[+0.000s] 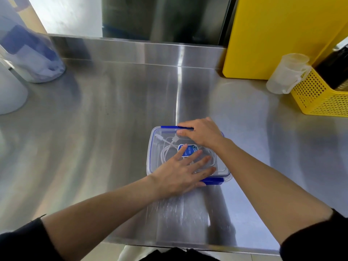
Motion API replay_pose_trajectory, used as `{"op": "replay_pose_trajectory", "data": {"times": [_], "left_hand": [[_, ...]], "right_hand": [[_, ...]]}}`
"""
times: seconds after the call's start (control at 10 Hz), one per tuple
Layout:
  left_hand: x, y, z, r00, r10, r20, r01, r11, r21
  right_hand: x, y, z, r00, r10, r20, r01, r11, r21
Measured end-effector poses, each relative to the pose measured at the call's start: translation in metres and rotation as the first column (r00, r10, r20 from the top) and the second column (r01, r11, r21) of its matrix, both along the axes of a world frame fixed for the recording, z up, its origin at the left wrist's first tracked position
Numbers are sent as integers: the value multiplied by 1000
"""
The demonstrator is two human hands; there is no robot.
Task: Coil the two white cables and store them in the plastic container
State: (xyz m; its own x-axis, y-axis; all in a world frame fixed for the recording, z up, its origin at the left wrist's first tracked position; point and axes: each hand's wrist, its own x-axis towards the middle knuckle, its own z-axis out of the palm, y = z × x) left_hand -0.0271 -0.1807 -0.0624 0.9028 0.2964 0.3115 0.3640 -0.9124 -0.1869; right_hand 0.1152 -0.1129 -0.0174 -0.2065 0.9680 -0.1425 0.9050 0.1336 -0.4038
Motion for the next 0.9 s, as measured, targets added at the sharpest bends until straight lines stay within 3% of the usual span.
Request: {"op": "replay_pose_trajectory", "data": {"times": [0.3, 0.6, 0.7, 0.8, 0.9], "left_hand": [[2, -5, 0, 998, 54, -18, -54, 998, 20], [5, -8, 22, 994, 103, 19, -98, 978, -185], [1, 0, 39, 982, 172, 78, -153, 966, -207], [-6, 24, 73, 933, 262, 247, -224, 959, -173], [-14, 62, 136, 840, 349, 415, -374, 927, -22]], "right_hand": [[-4, 4, -4, 998, -60, -6, 60, 998, -28], [4, -1, 14, 997, 76, 33, -74, 996, -48], [12, -2, 52, 986, -23, -162, 29, 999, 34], [24, -3, 106, 973, -44, -224, 84, 981, 174], [39, -18, 175, 919, 18, -395, 149, 909, 390]]}}
